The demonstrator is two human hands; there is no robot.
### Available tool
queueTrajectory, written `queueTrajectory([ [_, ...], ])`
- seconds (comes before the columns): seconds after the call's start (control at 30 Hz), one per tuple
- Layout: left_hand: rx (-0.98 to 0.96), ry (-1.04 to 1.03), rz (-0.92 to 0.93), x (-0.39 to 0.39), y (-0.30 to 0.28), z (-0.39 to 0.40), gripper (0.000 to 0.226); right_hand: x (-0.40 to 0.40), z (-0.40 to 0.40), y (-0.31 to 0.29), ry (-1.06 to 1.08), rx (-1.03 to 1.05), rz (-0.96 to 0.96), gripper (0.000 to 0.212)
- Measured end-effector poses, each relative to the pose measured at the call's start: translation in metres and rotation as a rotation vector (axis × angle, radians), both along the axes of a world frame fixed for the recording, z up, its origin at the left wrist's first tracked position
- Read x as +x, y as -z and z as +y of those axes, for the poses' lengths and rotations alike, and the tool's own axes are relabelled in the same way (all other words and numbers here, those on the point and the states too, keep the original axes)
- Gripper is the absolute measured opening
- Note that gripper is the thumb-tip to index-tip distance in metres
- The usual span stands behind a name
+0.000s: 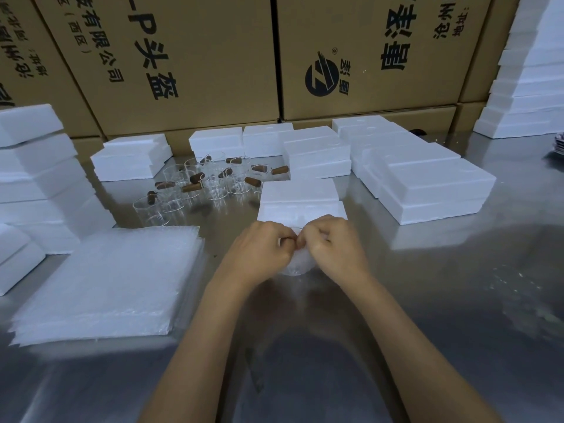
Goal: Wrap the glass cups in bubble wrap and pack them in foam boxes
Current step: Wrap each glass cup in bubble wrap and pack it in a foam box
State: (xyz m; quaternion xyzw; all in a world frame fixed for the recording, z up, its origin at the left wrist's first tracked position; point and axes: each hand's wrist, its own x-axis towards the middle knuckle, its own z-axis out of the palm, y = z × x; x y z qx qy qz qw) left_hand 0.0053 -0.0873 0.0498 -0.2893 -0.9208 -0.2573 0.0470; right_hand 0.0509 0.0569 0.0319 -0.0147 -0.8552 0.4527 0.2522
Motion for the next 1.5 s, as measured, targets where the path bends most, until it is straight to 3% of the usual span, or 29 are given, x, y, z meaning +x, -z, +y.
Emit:
queueTrajectory([
  [0.1,-0.072,-0.048,0.009,-0.001,0.005,0.001,0.029,0.002,0.005,-0.008,0.088,-0.276,0.120,0.030],
  [0.2,-0.065,-0.051,0.042,-0.002,0.005,0.000,0.025,0.003,0.021,-0.013,0.202,-0.345,0.162,0.030],
  [0.33,0.258,-0.077,0.084,-0.006,-0.001,-0.007,0.017,0.003,0.049,-0.007,0.302,-0.004,-0.002,0.027],
  [0.4,0.317,-0.057,0.000,-0.008,-0.001,-0.010,0.007,0.005,0.053,-0.004,0.278,0.201,-0.092,0.030],
  [0.43,0.319,-0.040,-0.080,-0.008,-0.001,-0.011,0.009,0.006,0.052,-0.004,0.254,0.238,-0.121,0.029],
  [0.53,0.256,-0.001,-0.279,-0.006,0.001,-0.012,0.047,0.003,0.053,-0.002,0.206,0.175,-0.198,0.027],
  [0.63,0.134,0.037,-0.288,-0.007,0.001,-0.009,0.066,0.003,0.053,-0.002,0.080,0.059,-0.326,0.020],
  [0.7,0.133,0.026,-0.266,-0.008,0.001,-0.009,0.064,0.002,0.051,-0.001,-0.011,-0.047,-0.386,0.016],
  [0.77,0.236,0.006,-0.248,-0.008,-0.002,-0.011,0.057,0.000,0.050,-0.003,-0.024,-0.158,-0.356,0.015],
  [0.83,0.363,-0.018,-0.157,-0.008,-0.005,-0.011,0.057,-0.001,0.049,-0.007,-0.008,-0.260,-0.201,0.014],
  [0.93,0.477,-0.050,0.129,-0.009,-0.005,-0.006,0.066,-0.004,0.040,-0.008,0.096,-0.157,0.125,0.009],
  [1.0,0.541,-0.076,0.206,-0.010,0.002,0.001,0.069,-0.006,0.033,-0.007,0.114,-0.108,0.227,0.009],
  [1.17,0.540,-0.140,0.197,-0.024,0.028,0.009,0.072,-0.015,0.032,0.013,0.148,0.105,0.135,0.038],
  [1.3,0.471,-0.185,0.130,-0.033,0.040,0.011,0.069,-0.021,0.028,0.023,0.145,0.204,0.011,0.045],
  [1.5,0.472,-0.191,0.025,-0.038,0.043,0.013,0.065,-0.022,0.025,0.027,0.145,0.159,-0.100,0.048],
])
